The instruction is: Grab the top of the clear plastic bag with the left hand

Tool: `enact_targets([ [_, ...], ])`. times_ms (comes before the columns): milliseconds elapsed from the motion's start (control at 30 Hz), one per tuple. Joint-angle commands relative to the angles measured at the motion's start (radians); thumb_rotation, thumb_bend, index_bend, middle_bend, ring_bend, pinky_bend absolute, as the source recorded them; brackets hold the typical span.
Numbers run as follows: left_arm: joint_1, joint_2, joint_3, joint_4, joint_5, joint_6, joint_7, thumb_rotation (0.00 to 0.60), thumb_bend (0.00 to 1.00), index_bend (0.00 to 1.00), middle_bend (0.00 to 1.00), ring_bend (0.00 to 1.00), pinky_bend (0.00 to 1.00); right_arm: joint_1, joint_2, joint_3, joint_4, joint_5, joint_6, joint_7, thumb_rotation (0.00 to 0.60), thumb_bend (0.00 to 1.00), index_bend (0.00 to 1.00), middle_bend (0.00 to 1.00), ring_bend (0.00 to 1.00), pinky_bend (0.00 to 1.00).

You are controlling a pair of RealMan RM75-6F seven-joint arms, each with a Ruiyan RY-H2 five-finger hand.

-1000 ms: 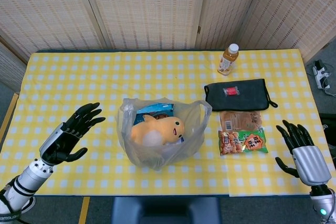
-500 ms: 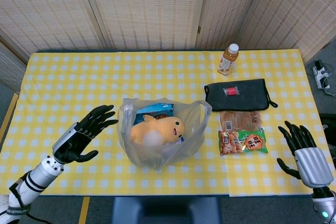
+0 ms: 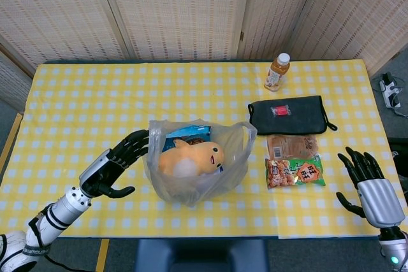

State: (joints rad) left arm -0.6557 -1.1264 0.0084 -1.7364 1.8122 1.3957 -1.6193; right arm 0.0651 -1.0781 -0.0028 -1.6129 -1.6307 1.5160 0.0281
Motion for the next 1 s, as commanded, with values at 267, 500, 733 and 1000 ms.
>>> enact_targets([
  [267, -0.018, -0.009, 0.016, 0.011, 0.015, -0.005, 0.036, 0.6, 0.27, 0.02, 0.06, 0.03, 0.14, -0.001, 0.0, -0.001, 0.001, -0.004, 0.002, 0.002, 0.6, 0.33, 0.0, 0.0, 0.0, 0.0],
  [500, -0.04, -0.022, 0.005, 0.008, 0.002, -0.021, 0.081, 0.6, 0.27, 0.01, 0.11, 0.07, 0.17, -0.011, -0.011, 0.004, 0.0, -0.001, 0.021, -0.024, 0.6, 0.33, 0.0, 0.0, 0.0, 0.0],
  [733, -0.093, -0.019, -0.002, 0.009, -0.001, -0.077, 0.07, 0.6, 0.27, 0.04, 0.14, 0.09, 0.19, -0.008, -0.006, -0.006, -0.007, -0.008, 0.006, -0.016, 0.6, 0.33, 0.0, 0.0, 0.0, 0.0],
  [1000, -0.133, -0.034, -0.001, 0.013, -0.022, -0.133, 0.083, 0.6, 0.26, 0.05, 0.15, 0.1, 0.19, -0.007, -0.003, -0.011, -0.01, -0.015, 0.001, -0.007, 0.6, 0.33, 0.0, 0.0, 0.0, 0.0],
])
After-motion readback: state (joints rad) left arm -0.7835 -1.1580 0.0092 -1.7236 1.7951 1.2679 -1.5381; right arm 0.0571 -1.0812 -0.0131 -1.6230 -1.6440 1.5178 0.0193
